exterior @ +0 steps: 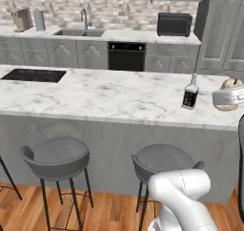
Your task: Get the candle and the liquor from the cabinet and move them to the dining counter.
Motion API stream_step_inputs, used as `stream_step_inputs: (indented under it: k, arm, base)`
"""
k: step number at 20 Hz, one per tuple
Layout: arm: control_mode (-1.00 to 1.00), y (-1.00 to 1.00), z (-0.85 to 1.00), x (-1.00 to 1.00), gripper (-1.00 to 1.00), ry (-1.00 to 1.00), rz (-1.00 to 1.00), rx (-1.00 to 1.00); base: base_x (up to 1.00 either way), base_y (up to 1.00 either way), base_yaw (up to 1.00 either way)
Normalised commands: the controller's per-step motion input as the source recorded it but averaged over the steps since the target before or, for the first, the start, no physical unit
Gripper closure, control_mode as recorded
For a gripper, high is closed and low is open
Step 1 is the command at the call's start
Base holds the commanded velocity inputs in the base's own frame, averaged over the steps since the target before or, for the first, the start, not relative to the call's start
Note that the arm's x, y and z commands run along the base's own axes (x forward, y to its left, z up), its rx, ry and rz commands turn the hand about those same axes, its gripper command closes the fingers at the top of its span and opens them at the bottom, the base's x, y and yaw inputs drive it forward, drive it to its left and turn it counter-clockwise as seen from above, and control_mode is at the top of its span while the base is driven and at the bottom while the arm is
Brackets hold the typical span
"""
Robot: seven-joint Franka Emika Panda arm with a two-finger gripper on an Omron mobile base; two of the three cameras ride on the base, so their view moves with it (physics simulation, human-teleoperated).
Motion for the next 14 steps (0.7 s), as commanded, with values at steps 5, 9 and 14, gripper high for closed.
stream_step_inputs:
  k: [5, 9, 14]
  arm:
    - [1.00, 0.00, 0.00, 0.00, 1.00, 0.00, 0.00, 0.00]
    - [1.00, 0.00, 0.00, 0.00, 1.00, 0.00, 0.00, 0.00]
    - [1.00, 0.00, 0.00, 0.00, 1.00, 0.00, 0.00, 0.00]
  base:
    - [0.11, 0.71, -0.43]
    - [0.14, 0.71, -0.42]
    - [0.37, 0.59, -0.33]
